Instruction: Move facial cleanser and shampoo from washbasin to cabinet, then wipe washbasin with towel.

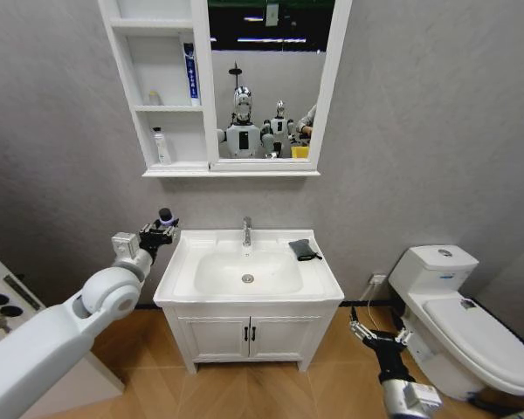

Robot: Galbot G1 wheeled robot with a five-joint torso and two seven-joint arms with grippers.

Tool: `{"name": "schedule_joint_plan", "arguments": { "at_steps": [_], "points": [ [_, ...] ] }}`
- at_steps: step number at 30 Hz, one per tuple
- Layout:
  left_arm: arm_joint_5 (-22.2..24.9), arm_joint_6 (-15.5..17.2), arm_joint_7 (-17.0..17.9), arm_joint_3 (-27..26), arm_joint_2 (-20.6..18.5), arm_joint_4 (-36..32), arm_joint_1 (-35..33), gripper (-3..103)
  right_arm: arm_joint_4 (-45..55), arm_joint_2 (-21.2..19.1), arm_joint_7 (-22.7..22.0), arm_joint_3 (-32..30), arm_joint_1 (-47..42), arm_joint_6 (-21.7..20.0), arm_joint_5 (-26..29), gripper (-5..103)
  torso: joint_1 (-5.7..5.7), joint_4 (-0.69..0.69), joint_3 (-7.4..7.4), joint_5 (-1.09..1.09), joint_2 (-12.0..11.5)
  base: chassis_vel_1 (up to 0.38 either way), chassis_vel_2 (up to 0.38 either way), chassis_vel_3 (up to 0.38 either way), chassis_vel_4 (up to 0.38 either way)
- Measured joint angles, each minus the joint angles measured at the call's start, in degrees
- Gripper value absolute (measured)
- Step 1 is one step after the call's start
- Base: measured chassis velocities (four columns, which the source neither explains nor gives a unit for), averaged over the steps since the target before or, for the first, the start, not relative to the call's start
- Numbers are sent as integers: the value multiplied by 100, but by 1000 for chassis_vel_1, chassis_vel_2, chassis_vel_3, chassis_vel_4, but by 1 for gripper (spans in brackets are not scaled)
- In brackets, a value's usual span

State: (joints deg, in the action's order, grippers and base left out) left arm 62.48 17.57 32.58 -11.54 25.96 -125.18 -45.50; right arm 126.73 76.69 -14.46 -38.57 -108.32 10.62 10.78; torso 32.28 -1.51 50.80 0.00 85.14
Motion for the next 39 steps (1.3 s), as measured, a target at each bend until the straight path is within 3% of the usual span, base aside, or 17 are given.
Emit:
{"name": "schedule_joint_plan", "arguments": {
  "at_steps": [10,13,15,18,19,21,22,25,30,33,34,37,39],
  "points": [
    [766,311,-225,237,-470,-159,1143,43,46,54,22,-14,-17,28,-115,100,1,0,0,1,0,0,0,0,0],
    [1170,592,-479,531,-437,168,2025,43,19,58,23,-38,1,43,-119,100,1,0,1,1,0,0,0,0,0],
    [1261,674,-518,643,-399,286,2272,43,-13,51,23,-34,22,42,-120,100,0,1,0,0,0,0,0,0,0],
    [1655,1069,-540,1488,-142,897,3574,43,-36,39,25,-23,103,25,-118,100,1,1,1,-1,0,0,0,0,0],
    [1655,1069,-540,1488,-142,897,3574,43,-36,39,25,-23,103,25,-118,100,1,1,1,-1,0,0,0,0,0],
    [1978,1353,-544,2180,146,1346,4474,43,-32,17,24,-49,112,11,-97,100,1,0,0,2,0,0,0,0,0],
    [1978,1353,-544,2180,146,1346,4474,43,-32,17,24,-49,112,11,-97,100,1,0,0,2,0,0,0,0,0],
    [2377,1695,-484,3365,809,2438,5889,43,-89,-35,24,-92,162,10,-29,100,1,-5,1,4,-1,0,0,0,0],
    [2371,1798,-567,3905,1216,3185,6539,43,-162,-57,24,-96,236,10,18,100,3,-1,2,1,-2,0,0,0,0],
    [2146,1868,-797,4364,1860,4251,7120,43,-281,-58,43,-78,330,11,69,100,2,1,1,0,-2,0,0,0,0],
    [2146,1868,-797,4364,1860,4251,7120,43,-281,-58,43,-78,330,11,69,100,2,1,1,0,-2,0,0,0,0],
    [1849,1862,-1007,4612,2524,5370,7431,43,-399,-64,77,-76,380,33,103,100,2,0,1,2,-2,0,0,0,0],
    [1740,1855,-1048,4645,2753,5722,7477,43,-426,-70,87,-77,394,43,121,100,2,0,1,1,-2,0,0,0,0]
  ]
}}
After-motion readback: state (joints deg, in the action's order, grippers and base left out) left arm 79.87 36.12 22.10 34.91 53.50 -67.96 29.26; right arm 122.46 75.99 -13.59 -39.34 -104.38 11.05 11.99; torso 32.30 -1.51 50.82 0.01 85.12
